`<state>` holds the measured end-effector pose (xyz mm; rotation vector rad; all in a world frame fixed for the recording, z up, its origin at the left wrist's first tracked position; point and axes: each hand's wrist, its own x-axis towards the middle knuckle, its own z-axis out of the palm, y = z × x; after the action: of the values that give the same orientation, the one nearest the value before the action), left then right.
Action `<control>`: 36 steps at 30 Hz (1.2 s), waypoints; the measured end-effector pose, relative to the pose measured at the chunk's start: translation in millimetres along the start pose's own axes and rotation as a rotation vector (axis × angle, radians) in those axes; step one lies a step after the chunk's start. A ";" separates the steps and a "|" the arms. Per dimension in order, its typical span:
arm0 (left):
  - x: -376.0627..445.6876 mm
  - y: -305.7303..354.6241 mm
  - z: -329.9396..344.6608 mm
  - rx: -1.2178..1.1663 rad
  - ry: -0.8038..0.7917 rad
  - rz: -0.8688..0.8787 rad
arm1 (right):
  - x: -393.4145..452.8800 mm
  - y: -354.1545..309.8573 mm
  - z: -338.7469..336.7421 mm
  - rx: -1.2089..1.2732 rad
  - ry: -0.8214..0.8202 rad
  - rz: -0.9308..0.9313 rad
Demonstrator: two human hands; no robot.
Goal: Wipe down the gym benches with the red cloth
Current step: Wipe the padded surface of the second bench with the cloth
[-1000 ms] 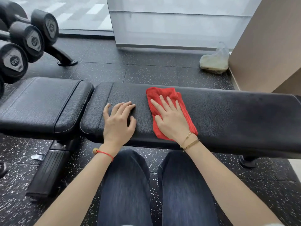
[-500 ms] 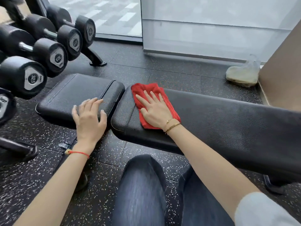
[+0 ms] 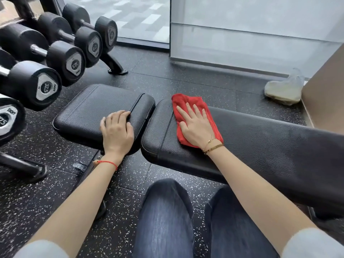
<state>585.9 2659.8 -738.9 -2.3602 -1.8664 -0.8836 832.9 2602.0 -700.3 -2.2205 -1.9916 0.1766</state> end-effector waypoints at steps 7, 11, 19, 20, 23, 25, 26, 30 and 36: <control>0.0 -6.0 8.8 0.009 0.068 0.006 | -62.0 -30.6 16.5 -0.045 0.052 -0.184; -0.1 -6.2 10.0 0.035 0.063 0.010 | -35.6 -60.2 18.5 -0.042 0.051 -0.120; 0.3 -8.4 10.7 0.032 0.078 0.027 | -70.8 -49.3 21.3 -0.004 0.067 -0.220; -0.1 -8.9 11.5 0.035 0.080 0.027 | -74.0 -42.8 20.6 0.005 0.052 -0.220; 0.9 -9.3 12.4 0.046 0.081 0.024 | -47.3 -40.1 14.6 0.012 0.010 -0.189; 0.6 -8.8 11.9 0.044 0.074 0.015 | -16.7 -52.5 9.8 0.002 -0.032 -0.188; 0.4 -8.0 11.5 0.048 0.072 0.013 | -5.3 -61.3 9.4 -0.011 -0.046 -0.196; 0.8 -7.8 9.7 0.056 0.074 0.020 | -8.4 -87.1 20.7 -0.008 -0.005 -0.259; -0.1 -8.0 8.9 0.028 0.088 0.024 | 18.6 -69.7 14.5 0.062 -0.046 -0.229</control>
<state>582.5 2665.0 -749.1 -2.2837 -1.8021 -0.9357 764.2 2628.2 -700.8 -1.9501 -2.2122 0.2596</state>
